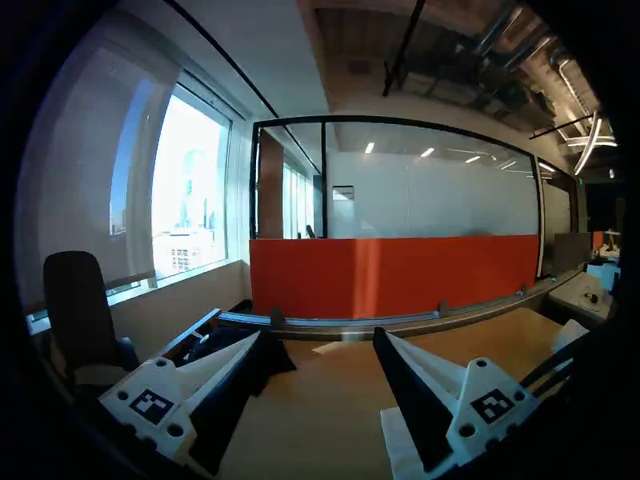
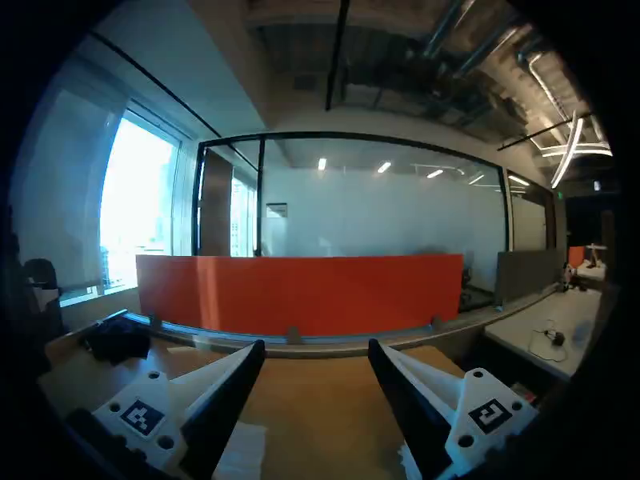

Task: Fold towel

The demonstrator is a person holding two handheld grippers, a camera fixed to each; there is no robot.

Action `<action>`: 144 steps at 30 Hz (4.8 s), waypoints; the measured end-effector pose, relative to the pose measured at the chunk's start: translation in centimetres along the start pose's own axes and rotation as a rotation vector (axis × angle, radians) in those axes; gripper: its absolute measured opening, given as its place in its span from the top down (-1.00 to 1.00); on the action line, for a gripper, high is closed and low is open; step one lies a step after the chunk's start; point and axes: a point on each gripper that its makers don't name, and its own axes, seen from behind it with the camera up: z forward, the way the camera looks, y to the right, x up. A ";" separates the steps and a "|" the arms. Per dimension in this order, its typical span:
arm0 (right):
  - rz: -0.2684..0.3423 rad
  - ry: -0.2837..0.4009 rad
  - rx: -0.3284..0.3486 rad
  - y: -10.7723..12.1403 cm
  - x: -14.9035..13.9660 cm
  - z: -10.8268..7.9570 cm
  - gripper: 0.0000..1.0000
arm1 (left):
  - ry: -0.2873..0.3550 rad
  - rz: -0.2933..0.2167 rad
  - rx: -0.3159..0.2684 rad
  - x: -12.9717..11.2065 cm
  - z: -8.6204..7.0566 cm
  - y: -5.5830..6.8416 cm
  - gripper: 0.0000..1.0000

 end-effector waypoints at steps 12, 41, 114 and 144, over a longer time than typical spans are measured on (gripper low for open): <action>-0.070 -0.060 0.118 -2.5 0.2 -0.5 -0.99 | -0.054 0.051 -0.090 0.6 -0.1 2.2 -0.91; -0.273 -0.278 0.462 -8.6 -3.9 -2.8 -1.00 | -0.211 0.145 -0.372 -3.5 -1.4 8.2 -0.91; -0.341 -0.722 0.607 -10.8 -32.1 -8.0 -1.00 | -0.722 0.252 -0.594 -32.8 -6.7 14.4 -0.91; -0.346 -0.827 0.663 -9.9 -36.6 -10.2 -0.72 | -0.808 0.305 -0.626 -35.8 -8.5 15.1 -0.90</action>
